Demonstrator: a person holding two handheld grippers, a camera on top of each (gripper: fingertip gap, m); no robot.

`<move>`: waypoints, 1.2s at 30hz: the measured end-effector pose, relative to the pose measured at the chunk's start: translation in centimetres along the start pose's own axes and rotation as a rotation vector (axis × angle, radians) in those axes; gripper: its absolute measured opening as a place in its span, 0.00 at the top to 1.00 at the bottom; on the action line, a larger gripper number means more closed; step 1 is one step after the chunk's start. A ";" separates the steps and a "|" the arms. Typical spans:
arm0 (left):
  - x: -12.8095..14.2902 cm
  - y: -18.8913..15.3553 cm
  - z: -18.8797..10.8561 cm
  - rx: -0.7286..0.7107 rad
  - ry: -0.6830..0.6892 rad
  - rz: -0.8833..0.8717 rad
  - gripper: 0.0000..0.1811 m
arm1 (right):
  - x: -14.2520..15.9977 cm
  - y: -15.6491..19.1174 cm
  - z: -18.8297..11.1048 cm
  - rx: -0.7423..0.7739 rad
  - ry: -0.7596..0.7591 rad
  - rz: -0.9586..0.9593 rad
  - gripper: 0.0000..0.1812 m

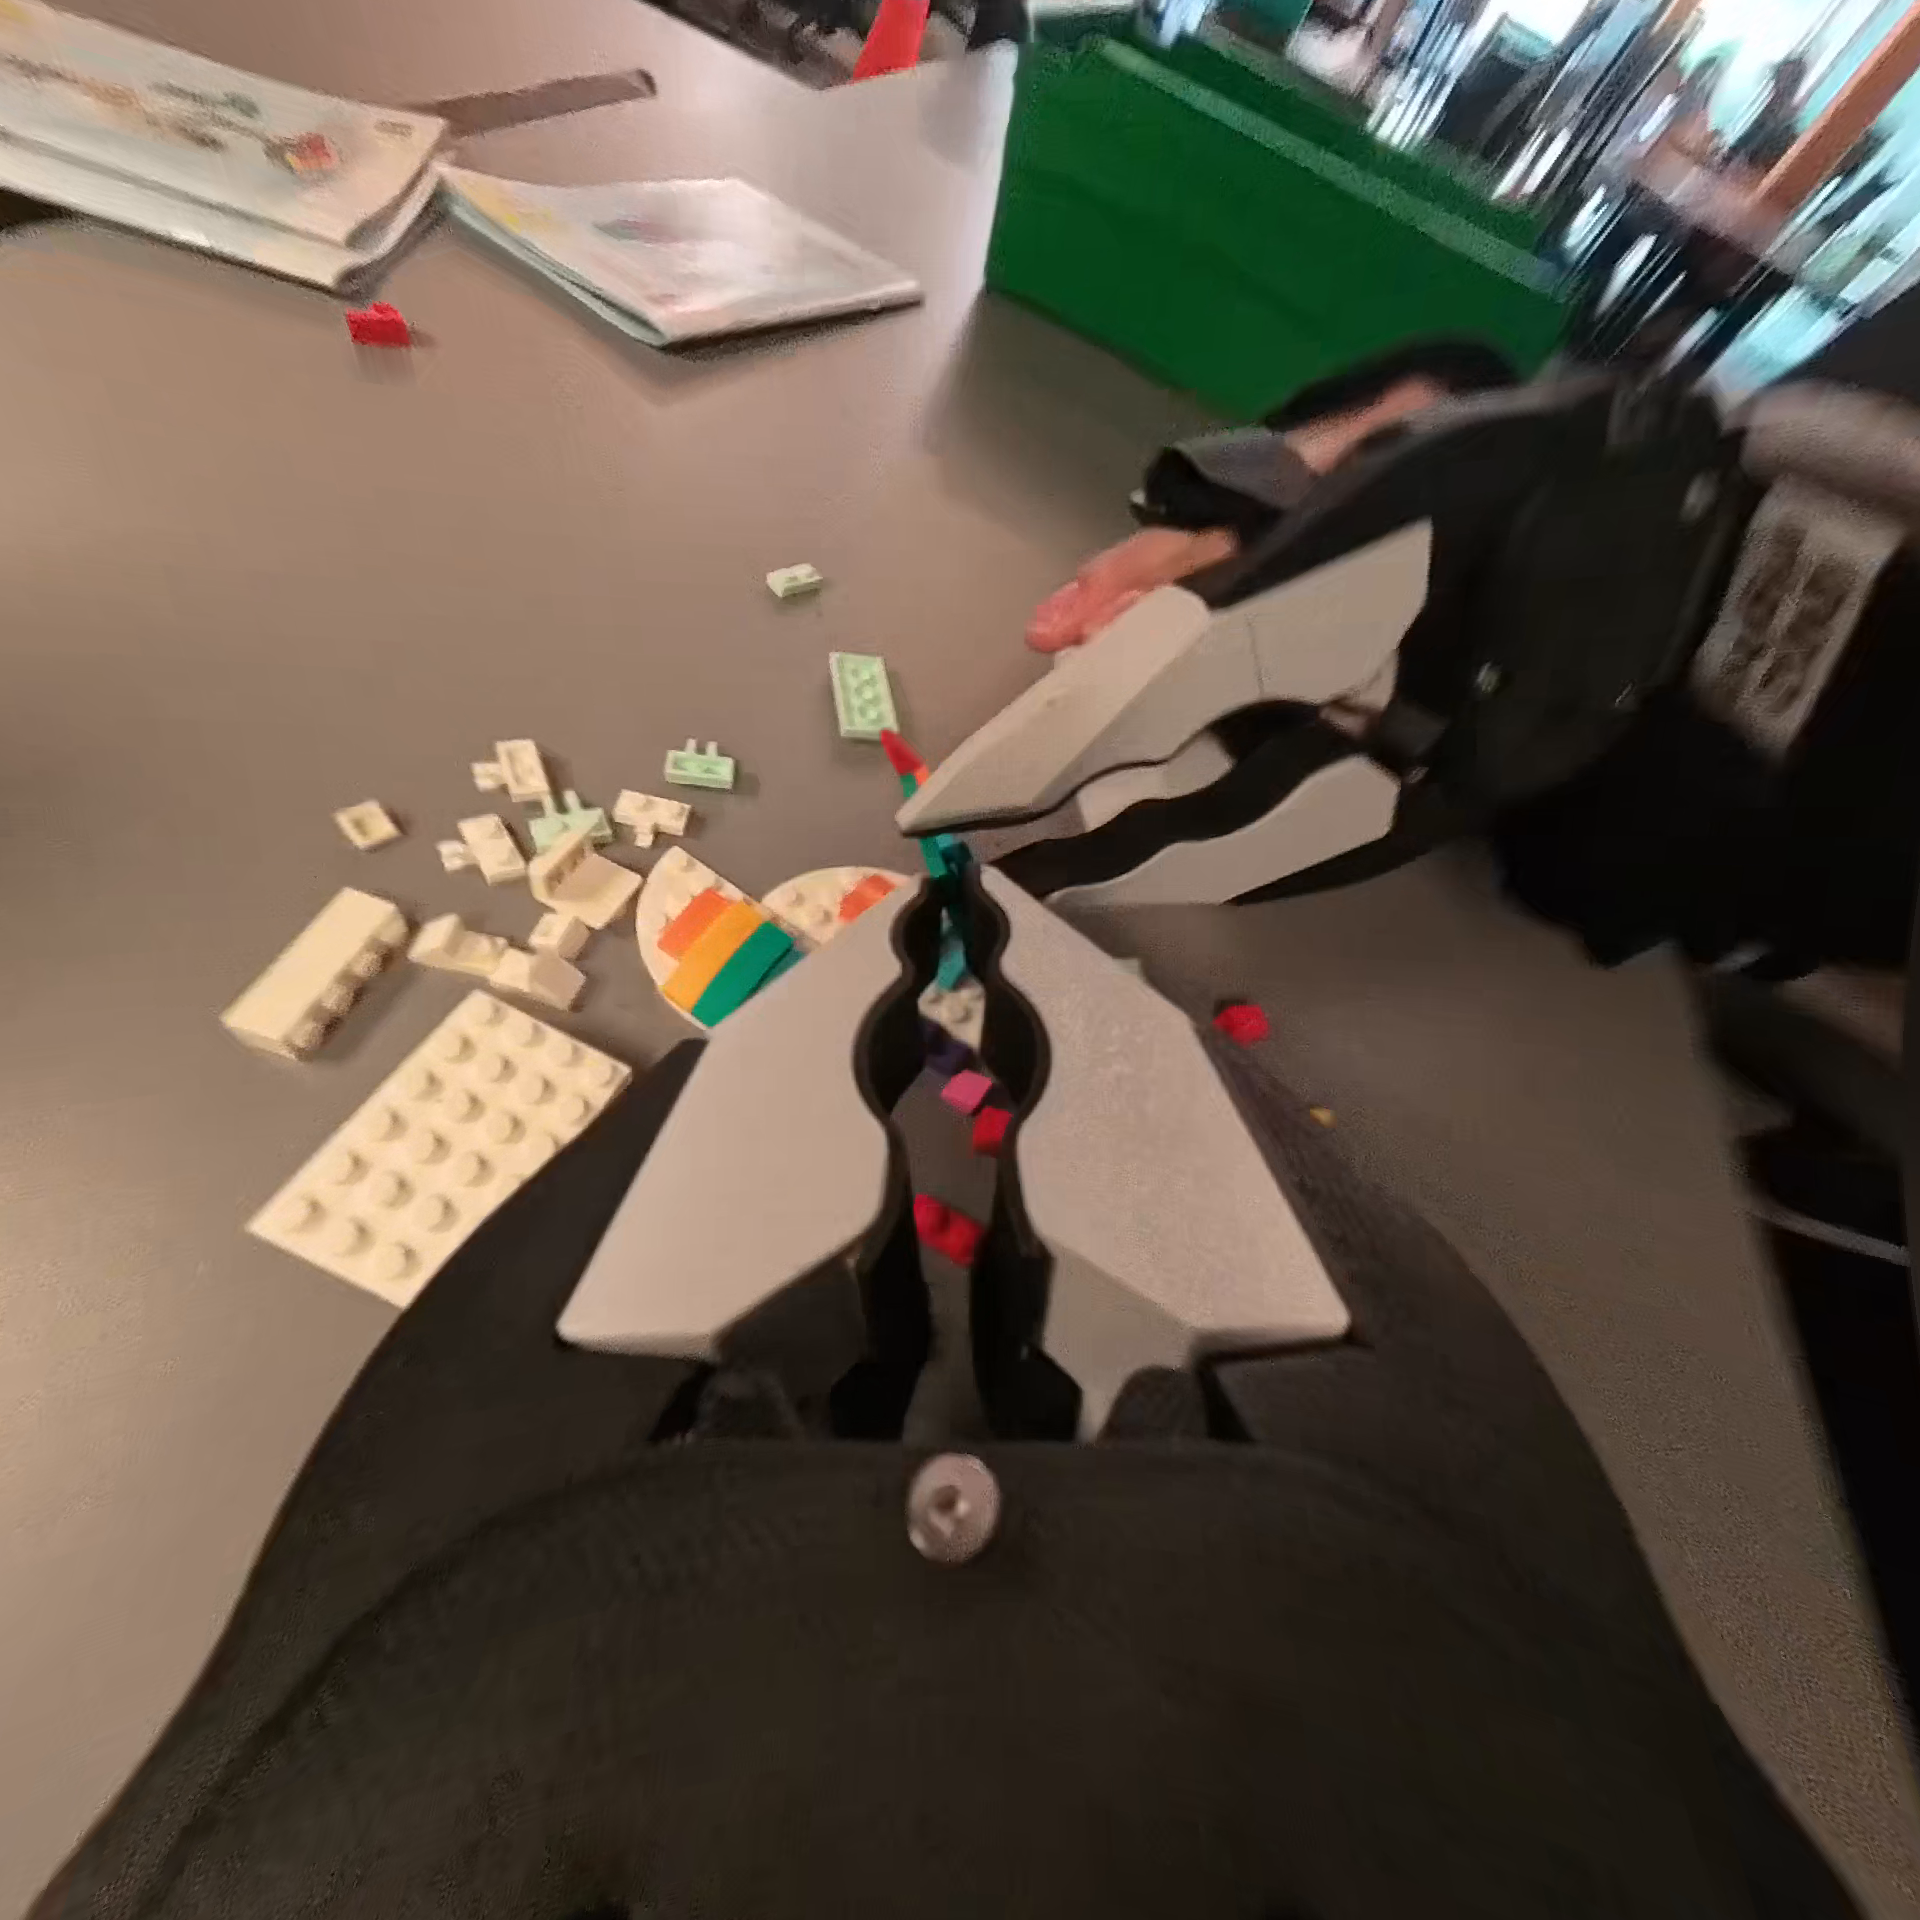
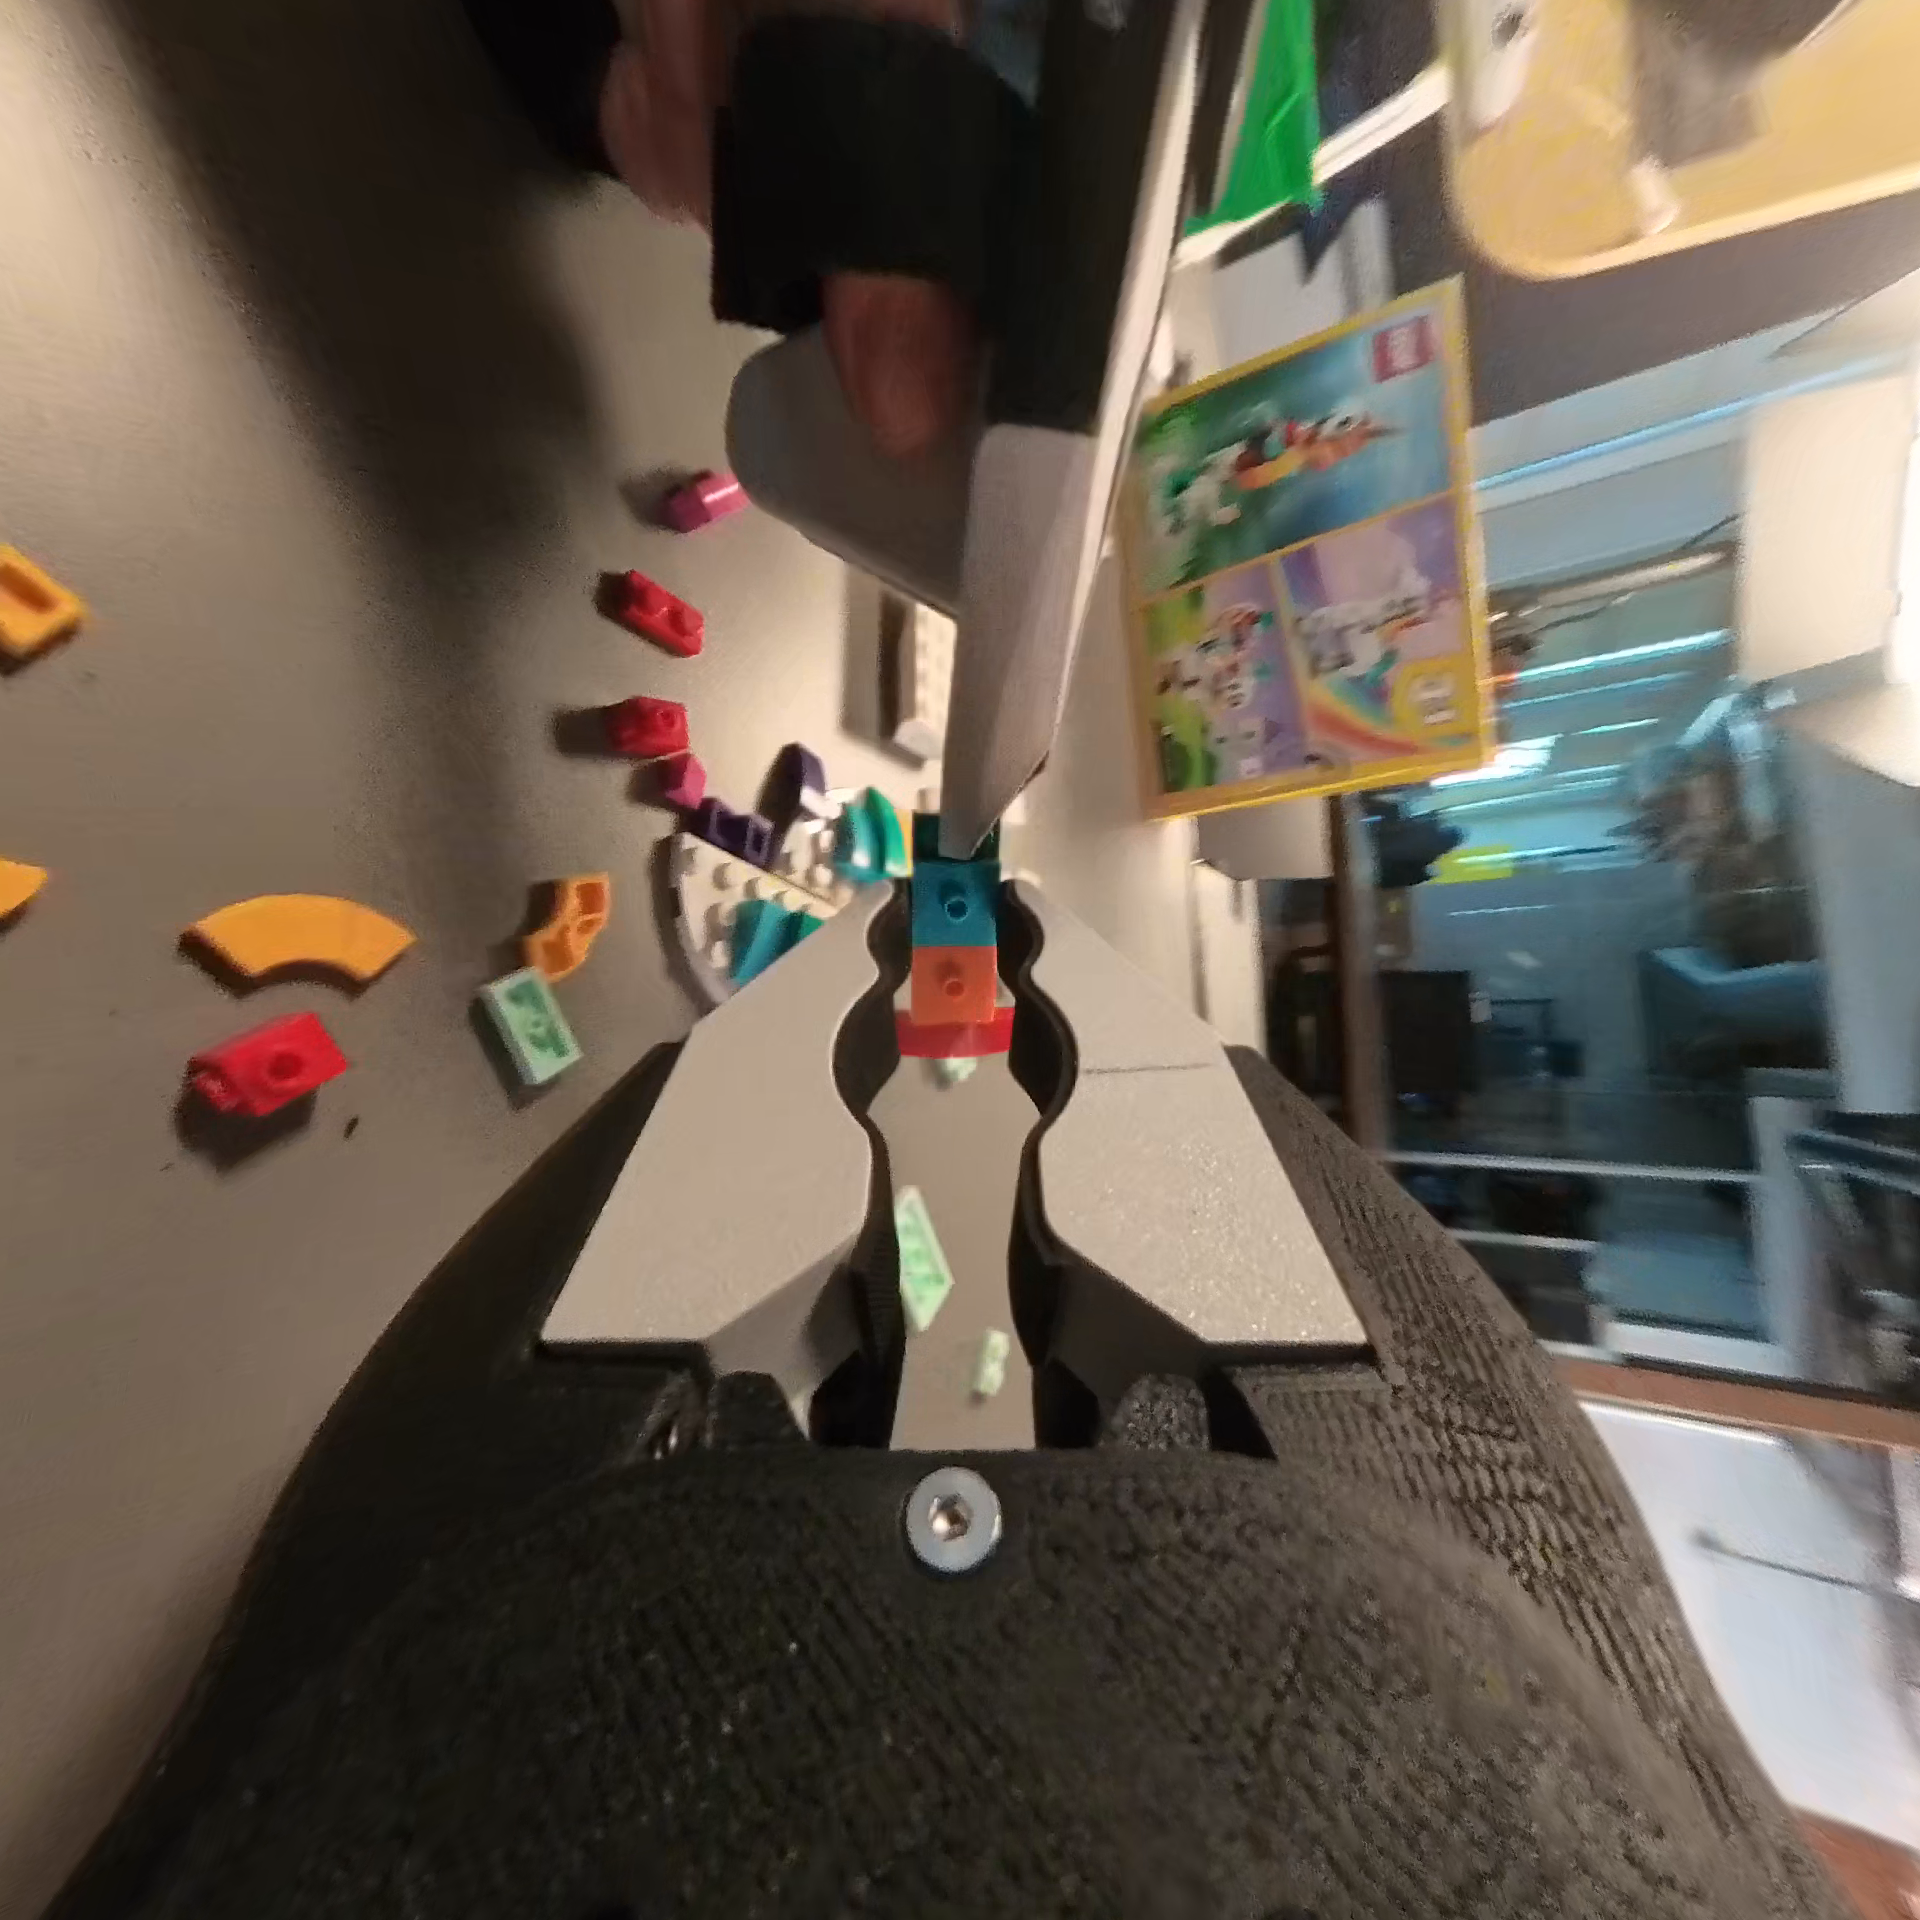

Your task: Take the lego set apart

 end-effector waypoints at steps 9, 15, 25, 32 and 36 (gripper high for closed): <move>0.1 -1.3 1.1 0.021 0.056 0.129 0.99 | 2.5 -0.7 -0.6 -0.473 -0.200 0.500 0.92; -0.3 -1.2 0.3 0.112 -0.020 0.037 0.99 | 2.1 -1.4 -1.6 -0.373 -0.278 0.418 0.92; 0.2 2.7 -1.9 -0.051 -0.101 -0.163 0.99 | -1.0 -2.1 -3.5 0.360 -0.130 -0.198 0.92; 0.0 1.2 -0.9 0.033 -0.110 -0.148 0.99 | 1.6 -1.0 -1.6 0.127 -0.063 -0.080 0.92; -0.1 1.3 -1.4 0.049 -0.117 -0.133 0.99 | 2.9 -0.4 -1.0 -0.175 -0.018 0.160 0.92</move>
Point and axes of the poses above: each gripper's, where its closed fingertips meet, z out along the fingers, x out of its underside, y = z × x across the jaws, the point moved 8 cm from there along -z, back along the fingers, and after that the axes turned 5 degrees about y, right-handed, at the moved point
